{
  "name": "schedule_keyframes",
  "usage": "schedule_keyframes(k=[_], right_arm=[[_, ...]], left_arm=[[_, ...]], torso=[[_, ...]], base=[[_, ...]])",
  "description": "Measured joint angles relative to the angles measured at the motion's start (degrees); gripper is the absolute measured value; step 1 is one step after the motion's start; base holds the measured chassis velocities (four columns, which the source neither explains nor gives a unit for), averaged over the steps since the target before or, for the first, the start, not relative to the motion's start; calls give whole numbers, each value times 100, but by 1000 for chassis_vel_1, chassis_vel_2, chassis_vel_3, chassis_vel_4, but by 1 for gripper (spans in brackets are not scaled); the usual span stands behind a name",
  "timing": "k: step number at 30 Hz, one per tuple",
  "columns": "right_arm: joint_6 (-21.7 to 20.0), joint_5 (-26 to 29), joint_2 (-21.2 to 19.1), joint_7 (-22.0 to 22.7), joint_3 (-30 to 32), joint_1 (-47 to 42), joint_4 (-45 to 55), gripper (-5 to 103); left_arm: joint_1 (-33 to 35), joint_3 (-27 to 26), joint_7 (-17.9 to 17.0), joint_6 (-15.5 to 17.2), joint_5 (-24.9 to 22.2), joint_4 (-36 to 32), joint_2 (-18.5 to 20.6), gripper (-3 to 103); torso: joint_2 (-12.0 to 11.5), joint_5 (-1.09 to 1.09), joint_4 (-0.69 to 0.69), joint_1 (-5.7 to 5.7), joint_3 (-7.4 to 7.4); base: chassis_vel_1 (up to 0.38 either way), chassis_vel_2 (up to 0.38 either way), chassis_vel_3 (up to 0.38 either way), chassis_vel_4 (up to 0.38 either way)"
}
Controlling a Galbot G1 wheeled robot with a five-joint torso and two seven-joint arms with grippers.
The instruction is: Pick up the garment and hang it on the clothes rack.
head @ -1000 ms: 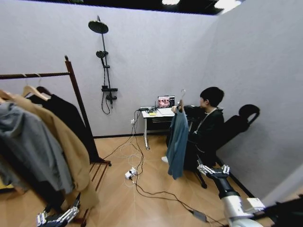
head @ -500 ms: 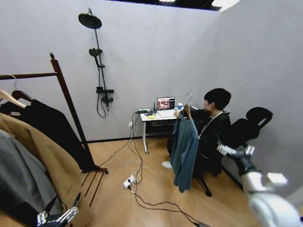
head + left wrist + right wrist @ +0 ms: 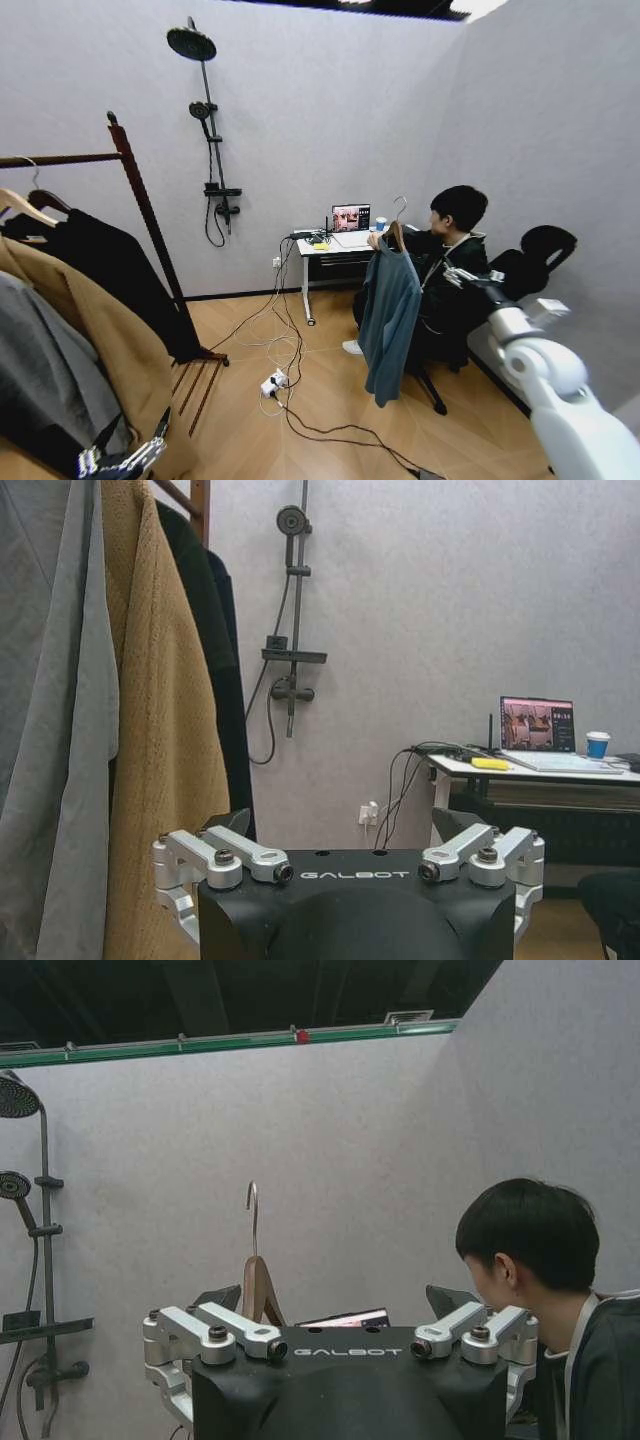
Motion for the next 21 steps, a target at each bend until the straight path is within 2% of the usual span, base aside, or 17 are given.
schedule_keyframes(k=[3, 8, 12, 15, 16, 21], right_arm=[[-343, -51, 67, 419, -529, 657, -188, 100], [-753, -251, 137, 739, -923, 1333, -426, 100], [-817, -411, 153, 761, -1155, 1703, -806, 100], [-774, -788, 257, 694, -1492, 2127, -1436, 100], [-774, -788, 257, 694, -1492, 2127, -1436, 100], [-616, -1468, 545, 594, -1890, 2549, -1948, 100]], left_arm=[[0, 0, 0, 0, 0, 0, 0, 100], [0, 0, 0, 0, 0, 0, 0, 100], [0, 0, 0, 0, 0, 0, 0, 100], [0, 0, -1, 0, 0, 0, 0, 100], [0, 0, -1, 0, 0, 0, 0, 100], [0, 0, 0, 0, 0, 0, 0, 100]], torso=[[0, 0, 0, 0, 0], [0, -2, 1, 0, 0], [0, -1, 0, -1, -1], [0, 1, -1, 0, 0], [0, 1, -1, 0, 0], [0, -1, -1, -1, 0]], base=[[0, 0, 0, 0], [0, 0, 0, 0], [0, 0, 0, 0], [0, 0, 0, 0], [0, 0, 0, 0], [0, 0, 0, 0]])
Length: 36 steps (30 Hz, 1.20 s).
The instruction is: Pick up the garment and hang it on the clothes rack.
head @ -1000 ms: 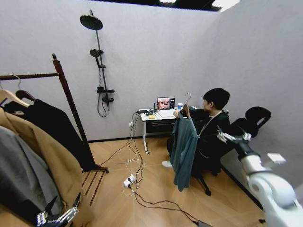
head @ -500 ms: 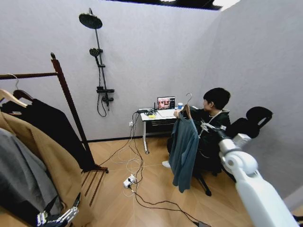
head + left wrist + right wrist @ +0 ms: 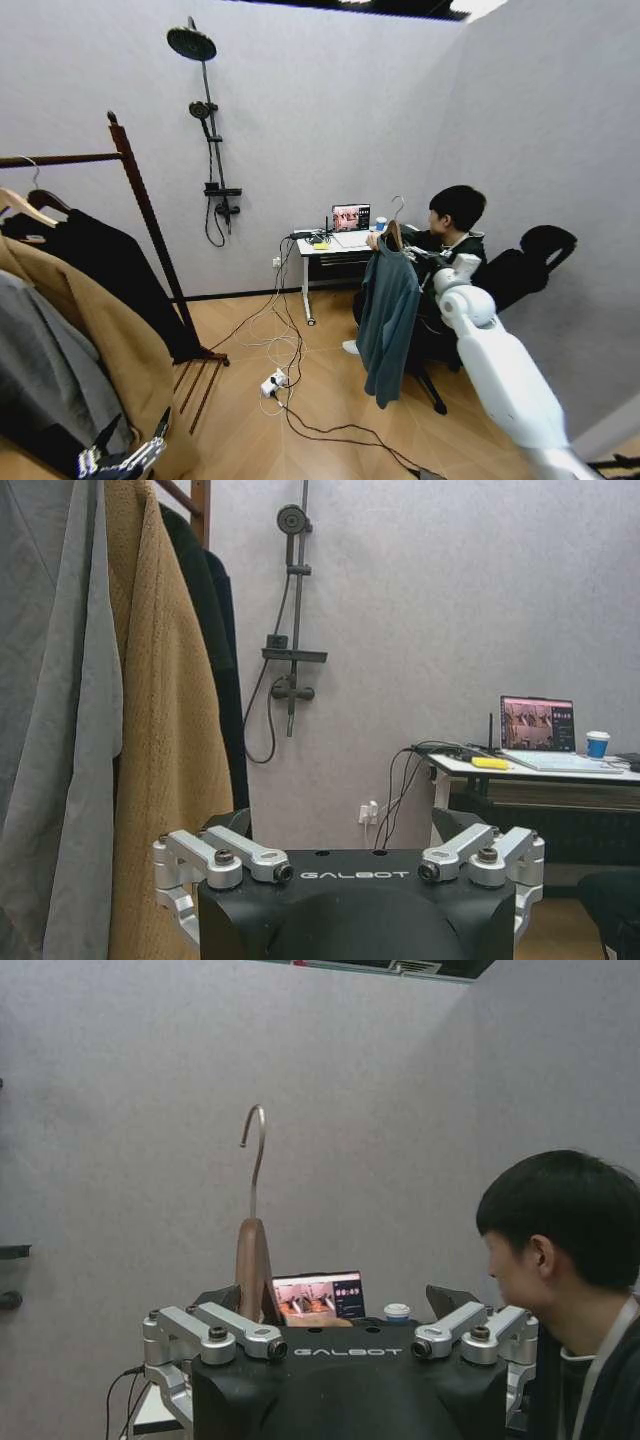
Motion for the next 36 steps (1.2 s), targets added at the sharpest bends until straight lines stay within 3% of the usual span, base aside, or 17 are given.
schedule_keyframes(k=[8, 10, 14, 19, 25, 26, 33, 36], right_arm=[[115, -435, 398, -20, -378, 578, -519, 103], [155, -487, 435, -57, -407, 677, -641, 94], [230, -526, 472, -120, -453, 792, -787, 88], [466, -673, 537, -240, -474, 873, -960, 72], [612, -720, 524, -275, -469, 818, -990, 45], [612, -720, 524, -275, -469, 818, -990, 45], [805, -1080, 454, -353, -368, 674, -990, 12], [915, -1211, 445, -400, -333, 623, -997, 10]], left_arm=[[0, 0, 0, 0, 0, 0, 0, 100], [0, 0, 0, 0, 0, 0, 0, 100], [0, 0, -1, 0, 0, 0, 0, 100], [0, 0, 0, 0, 0, 0, 0, 100], [0, 0, 0, 0, 0, 0, 0, 100], [0, 0, 0, 0, 0, 0, 0, 100], [0, 0, 0, 0, 0, 0, 0, 100], [0, 0, 0, 0, 0, 0, 0, 100]], torso=[[0, 0, 3, 0, 1], [0, 0, 0, 0, 0], [1, 0, -1, 0, 0], [0, 0, 2, 0, 0], [0, 0, 1, 0, 0], [0, 0, 1, 0, 0], [1, 0, 1, 0, 0], [0, 1, 3, 0, 0]], base=[[0, 0, 0, 0], [0, 0, 0, 0], [0, 0, 0, 0], [0, 0, 0, 0], [0, 0, 0, 0], [0, 0, 0, 0], [0, 0, 0, 0], [0, 0, 0, 0]])
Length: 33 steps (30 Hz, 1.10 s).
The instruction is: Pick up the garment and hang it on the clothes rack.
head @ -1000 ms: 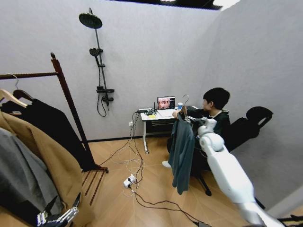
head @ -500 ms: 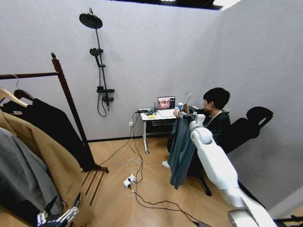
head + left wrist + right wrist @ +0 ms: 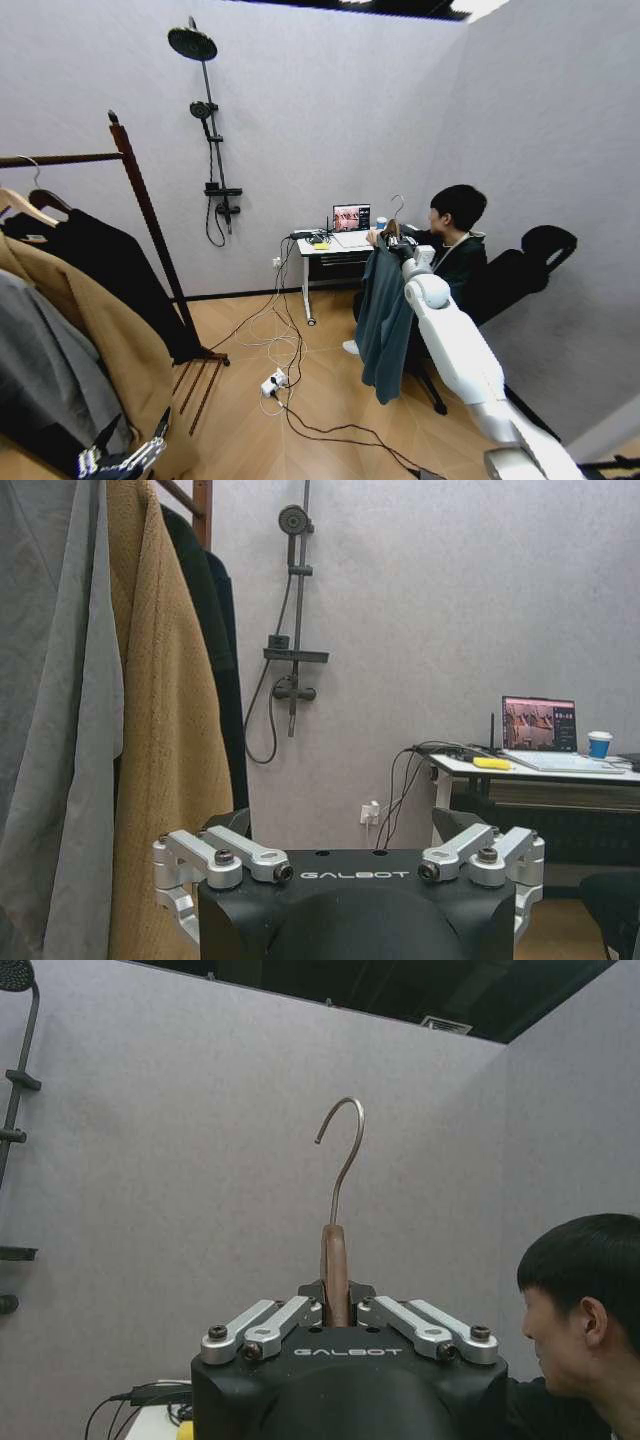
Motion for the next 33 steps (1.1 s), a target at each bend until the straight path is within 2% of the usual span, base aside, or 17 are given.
schedule_keyframes(k=[2, 4, 8, 11, 12, 14, 19, 21, 25, 27, 30, 33], right_arm=[[77, -57, -10, -37, 32, -39, -14, 10], [334, -136, -18, -187, 94, -112, -86, 10], [429, -78, -17, -230, 138, -186, -74, 10], [526, 499, -91, -241, 157, -456, 205, 10], [526, 499, -91, -241, 157, -456, 205, 10], [481, 1020, -189, -200, 150, -686, 543, 10], [359, 1459, -369, -163, 226, -1065, 1198, 10], [291, 1684, -527, -119, 432, -1447, 1821, 10], [174, 2083, -750, 27, 945, -2208, 2667, 10], [135, 2183, -801, 65, 1063, -2410, 2808, 10], [74, 2484, -982, 151, 1538, -3210, 3307, 10], [73, 2526, -1027, 158, 1715, -3448, 3451, 10]], left_arm=[[0, 0, 0, 0, 0, 0, 0, 100], [0, 0, 0, 0, 0, 0, 0, 100], [0, 0, 0, 0, 0, 0, 0, 100], [0, 0, -1, 0, 0, 0, 0, 100], [0, 0, -1, 0, 0, 0, 0, 100], [0, 0, 0, 0, 0, 0, 0, 100], [0, 0, 0, 0, 0, 0, 0, 100], [0, 0, 0, 0, 0, 0, 0, 100], [0, 0, -1, 0, 0, 0, 0, 100], [0, 0, 1, 0, 0, 0, 0, 100], [0, 0, 1, 0, 0, 0, 0, 100], [0, 0, 0, 0, 0, 0, 0, 100]], torso=[[0, 0, 0, 0, 0], [0, 0, -3, 0, 0], [0, 0, -3, 0, 0], [0, 0, -3, 0, 0], [0, 0, -3, 0, 0], [0, 0, -1, 0, 0], [0, 1, 0, 0, 0], [1, -2, -3, 0, -1], [1, -3, -1, 0, -2], [1, -3, -3, -1, -2], [1, 1, -4, -1, -1], [1, -1, -3, -1, -2]], base=[[0, 0, 0, 0], [0, 0, 0, 0], [0, 0, 0, 0], [0, 0, 0, 0], [0, 0, 0, 0], [0, 0, 0, 0], [0, 0, 0, 0], [0, 0, 0, 0], [0, 0, 0, 0], [0, 0, 0, 0], [0, 0, 0, 0], [0, 0, 0, 0]])
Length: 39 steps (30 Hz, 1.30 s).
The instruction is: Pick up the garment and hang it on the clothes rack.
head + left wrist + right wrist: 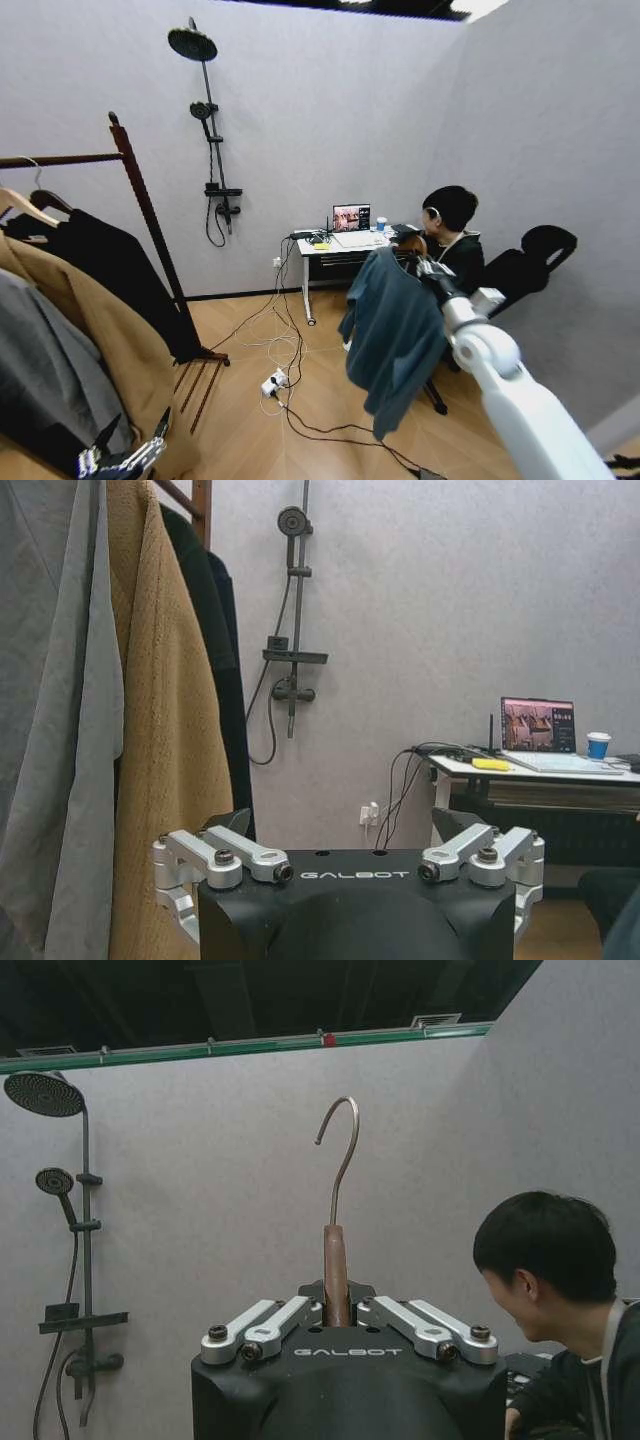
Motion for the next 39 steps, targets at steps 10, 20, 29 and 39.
schedule_keyframes(k=[10, 20, 29, 39], right_arm=[[-73, 96, -96, 85, 358, -476, 518, 10], [-71, 94, -95, 20, 522, -749, 632, 10], [38, 175, -75, -96, 546, -897, 697, 10], [180, -113, -54, -352, 393, -1104, 887, 10]], left_arm=[[0, 0, 0, 0, 0, 0, 0, 100], [0, 0, 0, 0, 0, 1, 0, 100], [0, 0, 0, 0, 0, 1, 0, 100], [-1, 0, 0, 0, 0, 0, 1, 100]], torso=[[0, -1, 1, -1, 0], [0, -1, 1, 1, 2], [-1, -2, -1, 2, 1], [-4, 0, -1, 9, 4]], base=[[-49, 46, 40, -49], [-186, 185, 192, -194], [-284, 296, 283, -291], [-269, 263, 249, -263]])
